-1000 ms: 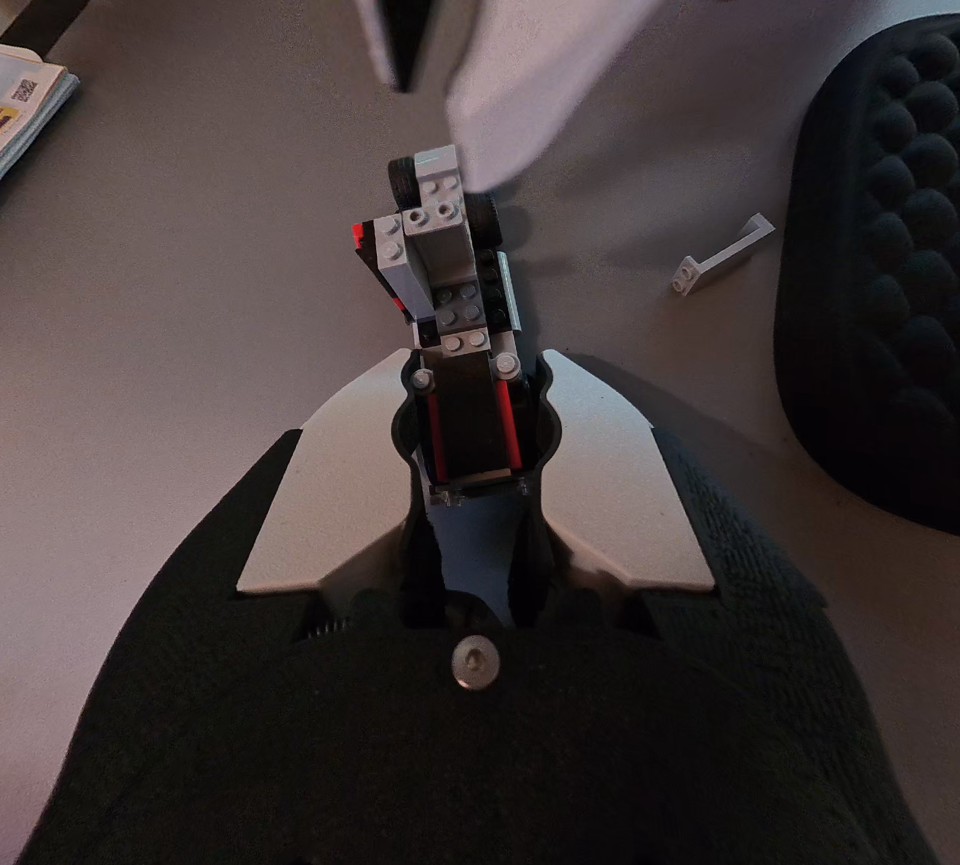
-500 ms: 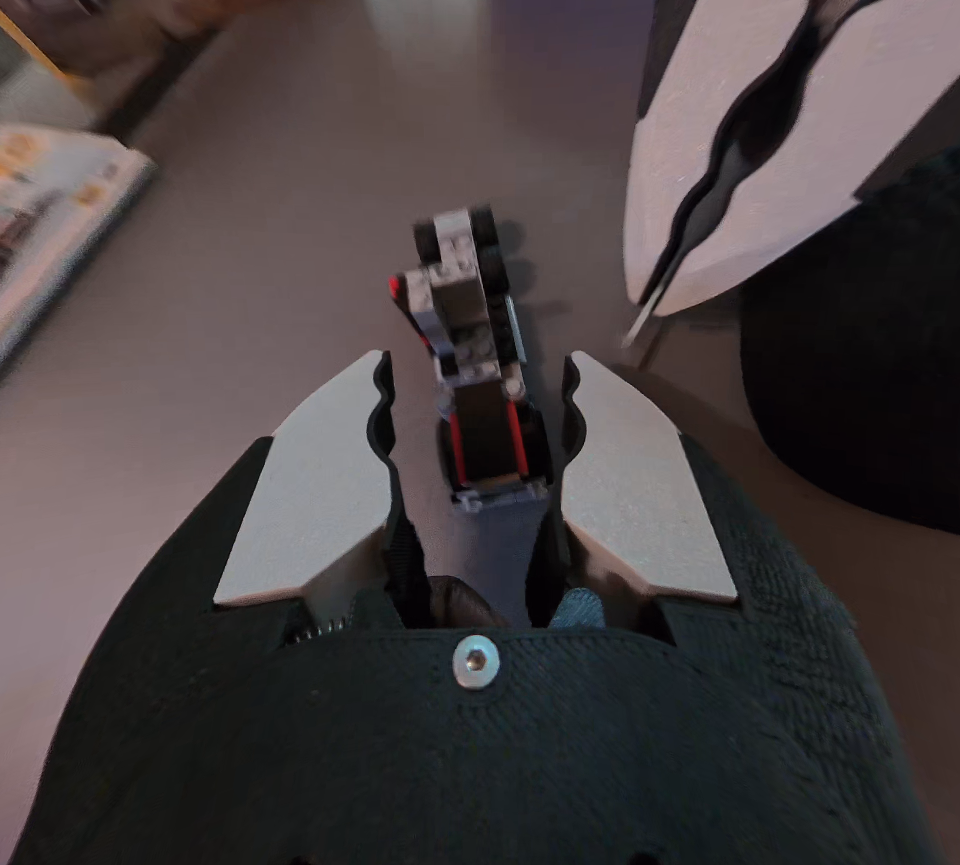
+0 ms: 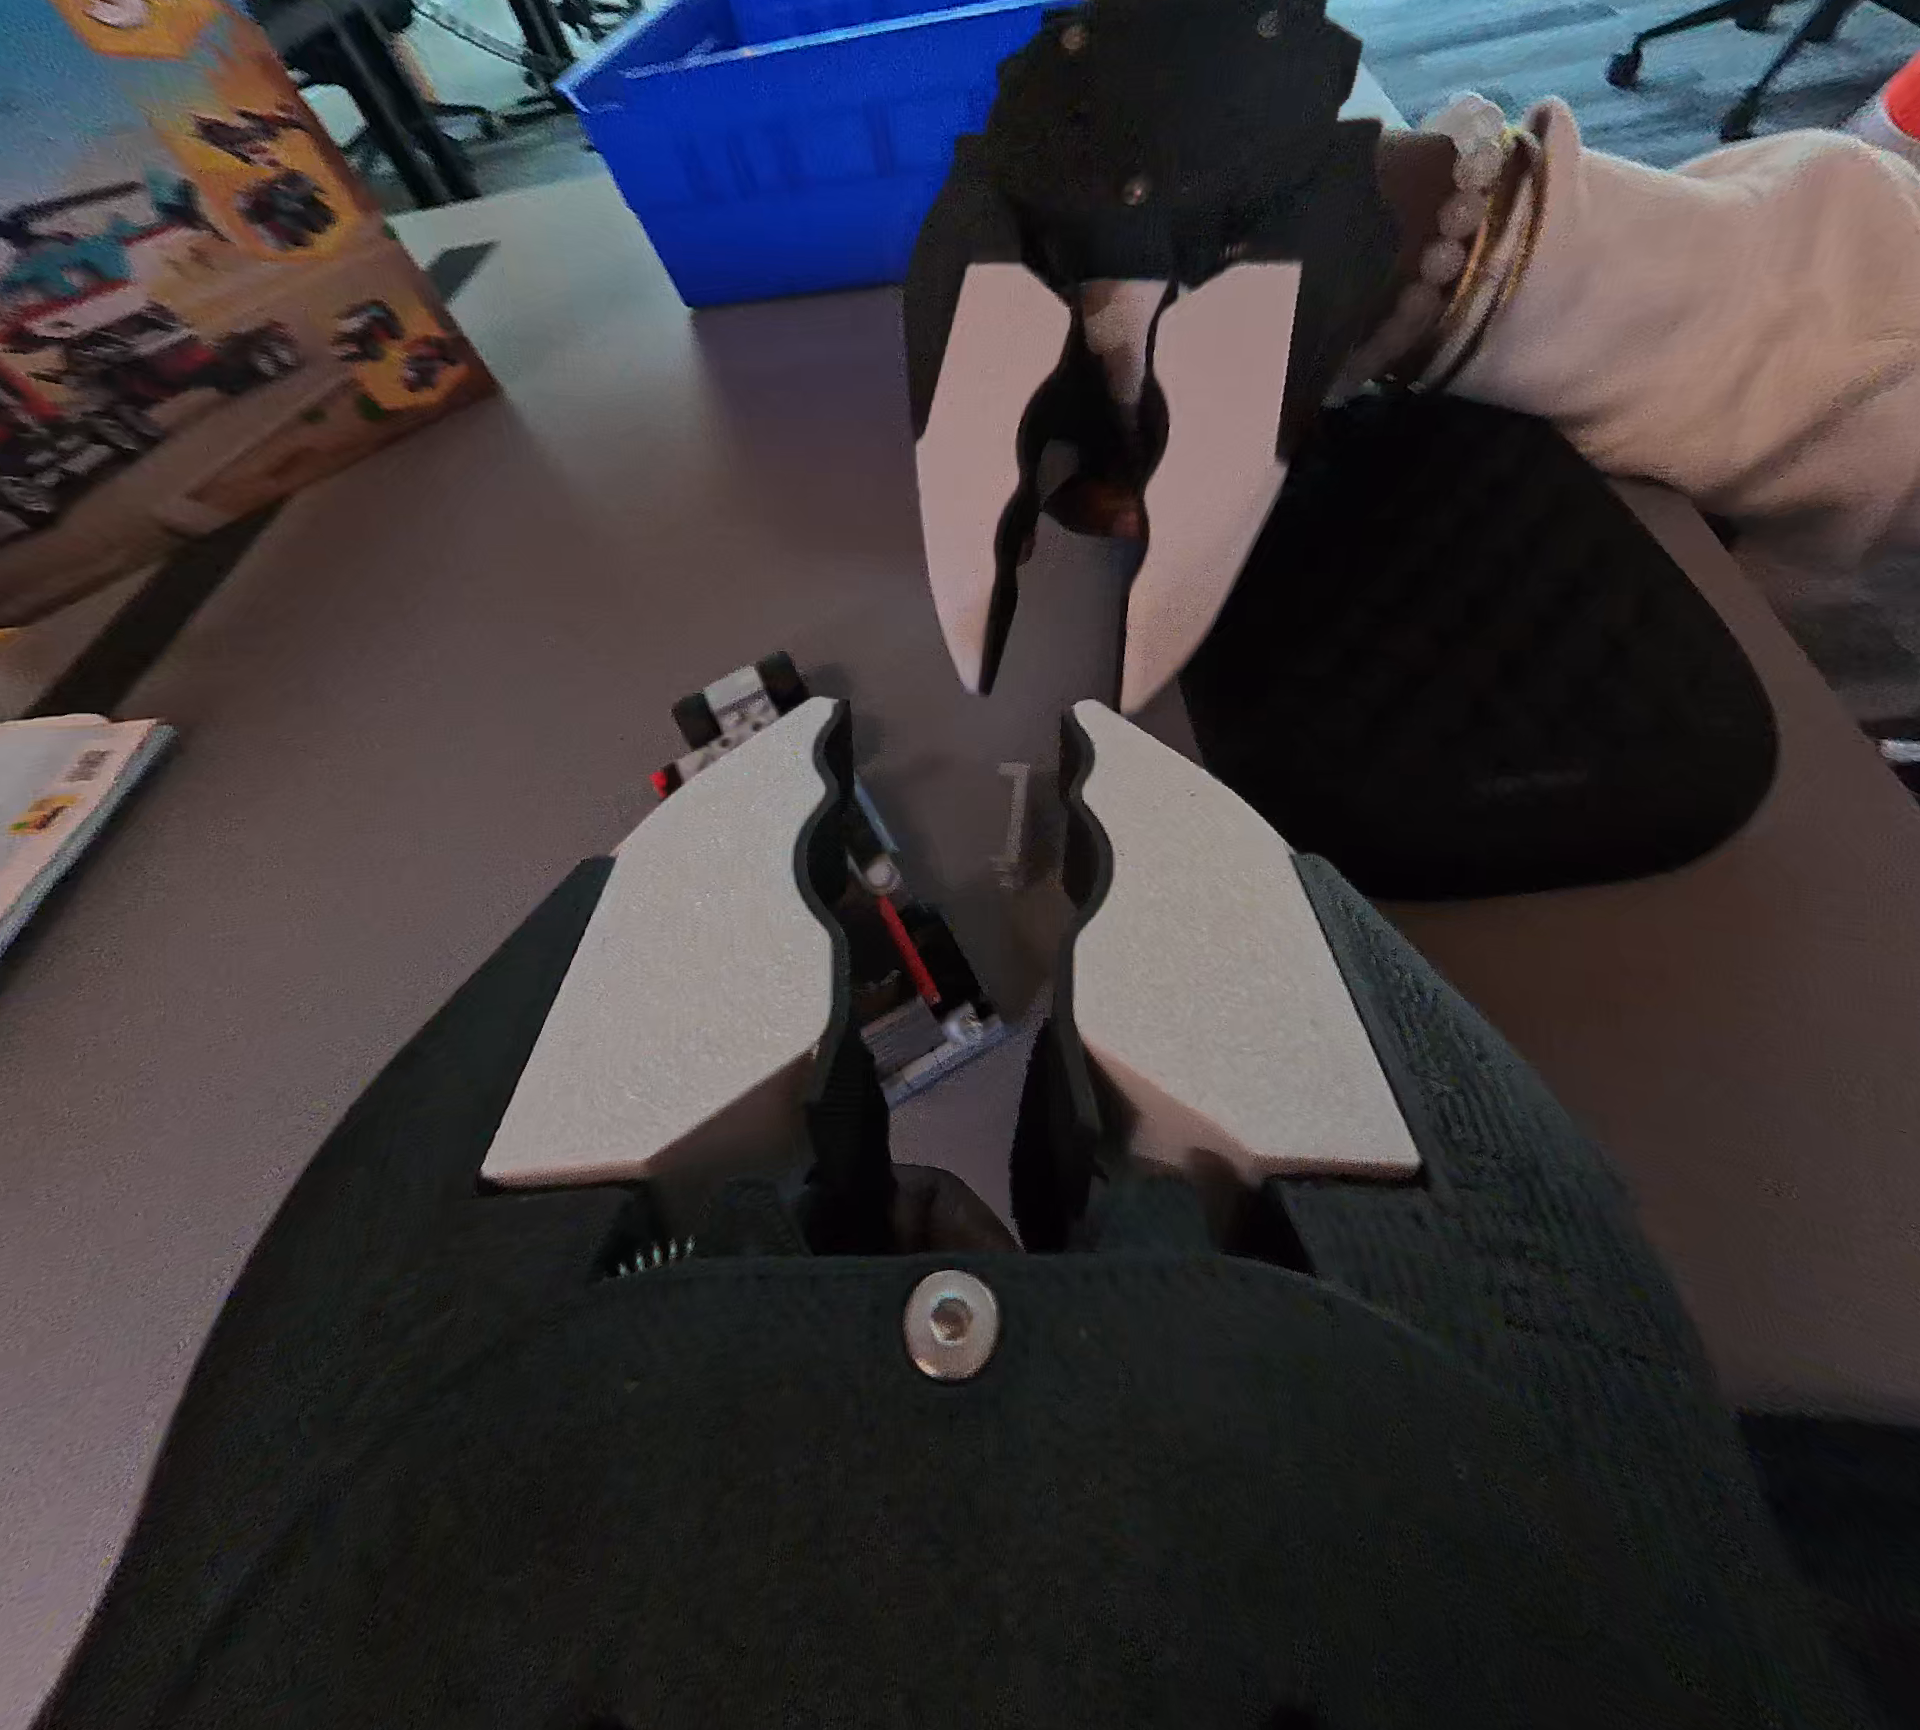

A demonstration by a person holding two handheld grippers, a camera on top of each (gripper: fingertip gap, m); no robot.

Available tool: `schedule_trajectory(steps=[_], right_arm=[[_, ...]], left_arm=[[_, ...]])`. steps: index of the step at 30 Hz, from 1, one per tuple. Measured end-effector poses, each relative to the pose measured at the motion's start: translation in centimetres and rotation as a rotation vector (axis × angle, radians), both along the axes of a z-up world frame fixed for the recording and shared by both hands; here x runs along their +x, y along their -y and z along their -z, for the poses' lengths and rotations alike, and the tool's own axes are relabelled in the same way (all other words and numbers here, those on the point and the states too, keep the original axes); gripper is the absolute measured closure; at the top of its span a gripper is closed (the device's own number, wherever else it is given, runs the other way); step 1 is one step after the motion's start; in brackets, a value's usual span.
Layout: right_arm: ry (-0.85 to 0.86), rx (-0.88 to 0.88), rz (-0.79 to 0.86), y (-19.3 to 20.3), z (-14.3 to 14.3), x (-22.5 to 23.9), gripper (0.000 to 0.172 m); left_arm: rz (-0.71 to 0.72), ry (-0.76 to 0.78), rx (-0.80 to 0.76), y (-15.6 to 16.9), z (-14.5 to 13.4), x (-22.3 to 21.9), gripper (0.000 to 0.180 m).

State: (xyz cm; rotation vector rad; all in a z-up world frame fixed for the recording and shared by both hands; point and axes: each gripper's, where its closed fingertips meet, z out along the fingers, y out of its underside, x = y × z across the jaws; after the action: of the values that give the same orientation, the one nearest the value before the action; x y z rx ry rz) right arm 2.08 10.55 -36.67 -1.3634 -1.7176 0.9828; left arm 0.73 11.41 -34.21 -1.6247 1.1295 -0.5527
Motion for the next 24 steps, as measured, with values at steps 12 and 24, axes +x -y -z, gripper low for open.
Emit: schedule_trajectory(steps=[12, 24], right_arm=[[-0.136, -0.156, 0.075, -1.1, -2.2, -0.5, 0.164], [-0.106, -0.721, -0.151, 2.4, -3.3, 0.6, 0.164]], left_arm=[[0.073, -0.135, 0.26, 0.9, -0.1, 1.3, 0.139], [0.147, -0.286, 0.673, 2.3, -1.4, 2.8, 0.155]])
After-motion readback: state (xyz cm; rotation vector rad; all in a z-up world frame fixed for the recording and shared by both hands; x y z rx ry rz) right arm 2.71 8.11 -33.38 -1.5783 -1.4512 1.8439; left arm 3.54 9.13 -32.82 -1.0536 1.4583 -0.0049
